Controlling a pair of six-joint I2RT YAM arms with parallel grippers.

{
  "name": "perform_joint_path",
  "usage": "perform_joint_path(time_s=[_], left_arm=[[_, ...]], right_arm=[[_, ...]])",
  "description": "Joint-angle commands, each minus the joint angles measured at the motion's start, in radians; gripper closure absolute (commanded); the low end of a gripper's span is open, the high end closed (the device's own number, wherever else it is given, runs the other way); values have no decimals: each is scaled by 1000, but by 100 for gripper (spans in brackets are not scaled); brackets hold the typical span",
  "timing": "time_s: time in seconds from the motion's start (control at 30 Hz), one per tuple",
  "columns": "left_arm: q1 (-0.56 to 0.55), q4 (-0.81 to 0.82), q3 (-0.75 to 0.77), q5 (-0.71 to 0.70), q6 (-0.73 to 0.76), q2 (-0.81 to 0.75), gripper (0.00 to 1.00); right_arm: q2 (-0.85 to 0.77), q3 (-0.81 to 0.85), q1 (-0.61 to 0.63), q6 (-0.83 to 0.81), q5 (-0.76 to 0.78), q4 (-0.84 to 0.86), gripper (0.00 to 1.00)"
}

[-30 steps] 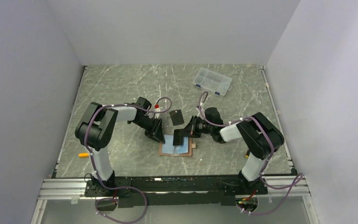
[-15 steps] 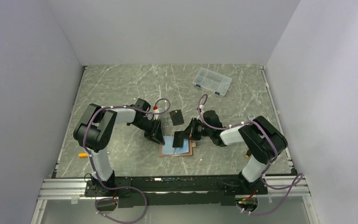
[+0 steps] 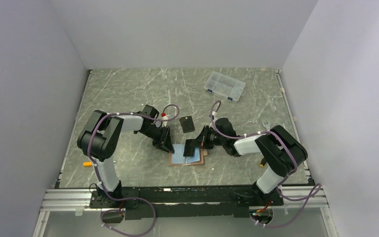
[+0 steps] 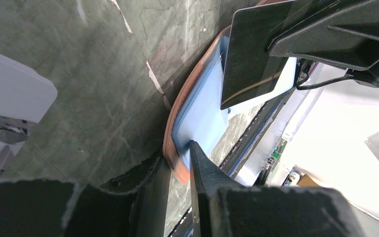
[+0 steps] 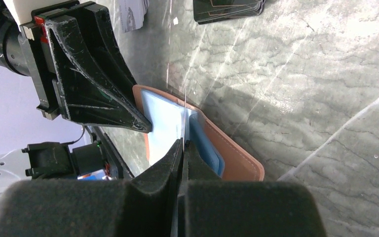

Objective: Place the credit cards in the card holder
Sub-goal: Insert the credit card into the card holder.

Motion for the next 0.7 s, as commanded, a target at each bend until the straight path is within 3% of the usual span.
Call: perform_joint_path(time_s=[0.0,0.67], left_arm=[[3,23,-12,2,-3,-28,75],[43,73,-40,14,-33,-34,76]], right_arm=[[-14,-9,-1,-10,21,10,100],[-1,-16,21,-3,-29,24,100]])
